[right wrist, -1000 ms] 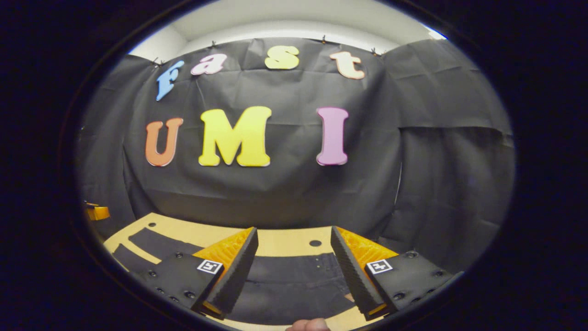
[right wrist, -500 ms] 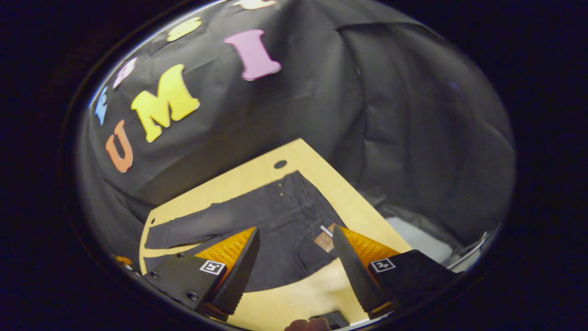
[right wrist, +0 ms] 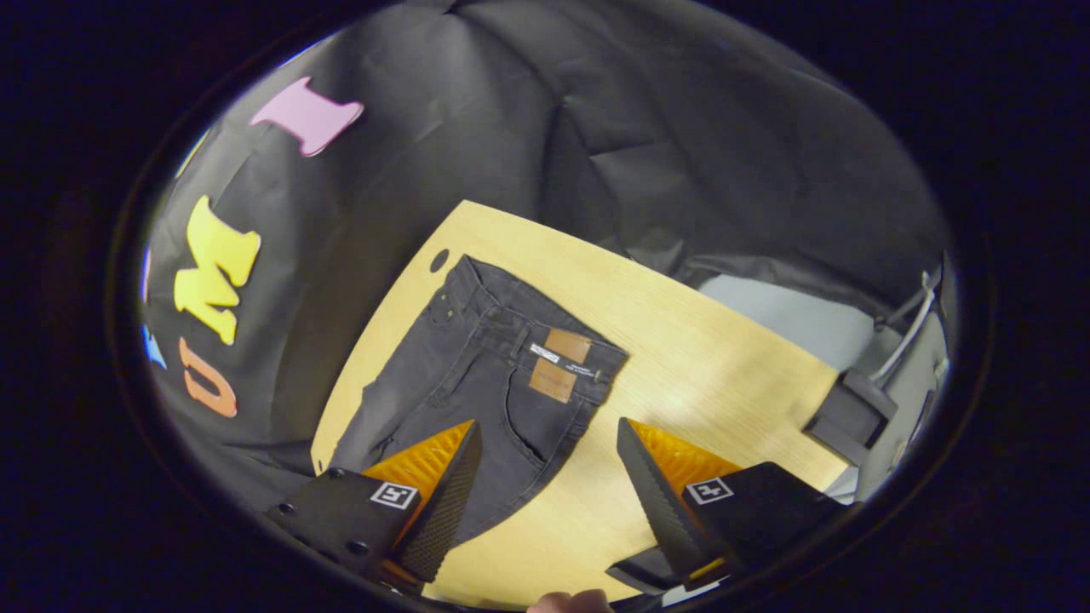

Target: Grasp the waist and the cuffs of the jeans and fold them to make the two legs overlap; first hold the waist and fold one-third of the jeans toward the cuffs, then hold the cuffs and fold the remaining one-third in the same direction to finish folding.

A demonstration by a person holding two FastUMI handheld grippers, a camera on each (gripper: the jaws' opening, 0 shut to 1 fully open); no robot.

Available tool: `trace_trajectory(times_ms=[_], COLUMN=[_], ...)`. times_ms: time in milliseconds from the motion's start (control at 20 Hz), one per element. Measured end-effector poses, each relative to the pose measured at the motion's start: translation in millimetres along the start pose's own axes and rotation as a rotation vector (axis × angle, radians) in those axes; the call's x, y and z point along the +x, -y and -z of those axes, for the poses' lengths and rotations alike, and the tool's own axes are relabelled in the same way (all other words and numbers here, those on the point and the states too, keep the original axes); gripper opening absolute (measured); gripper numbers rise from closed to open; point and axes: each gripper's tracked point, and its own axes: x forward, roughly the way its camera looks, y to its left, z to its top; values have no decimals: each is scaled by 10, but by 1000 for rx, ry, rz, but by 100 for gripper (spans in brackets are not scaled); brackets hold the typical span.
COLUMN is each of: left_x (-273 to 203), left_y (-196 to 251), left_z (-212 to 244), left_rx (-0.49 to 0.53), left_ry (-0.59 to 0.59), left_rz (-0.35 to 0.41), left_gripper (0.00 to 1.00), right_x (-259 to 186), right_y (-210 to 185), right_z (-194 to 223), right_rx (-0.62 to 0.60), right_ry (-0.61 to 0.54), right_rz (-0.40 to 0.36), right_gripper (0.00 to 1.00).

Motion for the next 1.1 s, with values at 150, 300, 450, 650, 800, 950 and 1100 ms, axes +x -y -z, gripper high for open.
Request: trace_trajectory(times_ms=[150,300,450,650,800,950,1100], left_x=[120,221,271,323,375,456,553], left_y=[36,96,150,236,301,384,474], left_z=[-71,-145,-181,-193,-189,-188,-142], left_rx=[-26,-18,-7,-7,-5,6,32], left_ry=[2,-2,-7,-2,-16,-32,-58], left_rz=[9,16,13,36,38,34,36], left_gripper=[99,100,97,97,100,94,87], right_x=[115,248,359,443,527,600,603], right_y=[67,118,123,63,-11,-91,-95], right_z=[5,-76,-175,-266,-321,-358,-359], right_rx=[64,135,185,211,207,177,124], right_ry=[-43,-35,-30,-26,-28,-33,-42], right_rz=[8,11,5,-16,-28,-20,23], right_gripper=[98,98,92,96,92,95,92])
